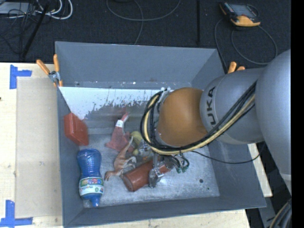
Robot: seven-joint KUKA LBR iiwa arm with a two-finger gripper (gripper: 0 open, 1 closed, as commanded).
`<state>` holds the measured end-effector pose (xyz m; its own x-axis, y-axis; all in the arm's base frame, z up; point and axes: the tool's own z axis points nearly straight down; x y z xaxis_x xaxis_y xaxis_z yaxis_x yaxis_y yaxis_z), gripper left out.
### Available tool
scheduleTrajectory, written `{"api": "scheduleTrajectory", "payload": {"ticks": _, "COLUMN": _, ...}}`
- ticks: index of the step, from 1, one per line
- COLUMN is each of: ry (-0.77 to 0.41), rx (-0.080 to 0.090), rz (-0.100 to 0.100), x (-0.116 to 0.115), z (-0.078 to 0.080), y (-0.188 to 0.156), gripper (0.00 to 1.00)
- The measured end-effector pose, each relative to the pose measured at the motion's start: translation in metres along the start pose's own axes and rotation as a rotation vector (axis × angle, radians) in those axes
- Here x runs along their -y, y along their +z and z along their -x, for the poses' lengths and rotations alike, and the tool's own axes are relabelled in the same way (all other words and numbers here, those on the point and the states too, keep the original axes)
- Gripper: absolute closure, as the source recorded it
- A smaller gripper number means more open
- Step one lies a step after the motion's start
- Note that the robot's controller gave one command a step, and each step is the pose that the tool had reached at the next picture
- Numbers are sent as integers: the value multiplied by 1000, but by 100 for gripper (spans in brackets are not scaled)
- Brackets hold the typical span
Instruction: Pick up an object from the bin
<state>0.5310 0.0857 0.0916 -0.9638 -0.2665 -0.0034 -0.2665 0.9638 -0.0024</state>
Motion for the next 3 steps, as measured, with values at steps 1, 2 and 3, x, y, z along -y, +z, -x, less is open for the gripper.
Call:
{"api": "scheduleTrajectory", "payload": {"ticks": 1, "ry": -91, "rx": -8, "rz": 4, "x": 9, "z": -9, "y": -28, "gripper": 0}}
{"api": "scheduleTrajectory", "payload": {"ticks": 2, "ry": -327, "rx": -1, "rz": 3, "x": 14, "z": -44, "y": -20, "gripper": 0}}
{"api": "scheduleTrajectory", "payload": {"ticks": 3, "ry": -526, "rx": -1, "rz": 4, "x": 26, "z": -57, "y": 13, "gripper": 0}}
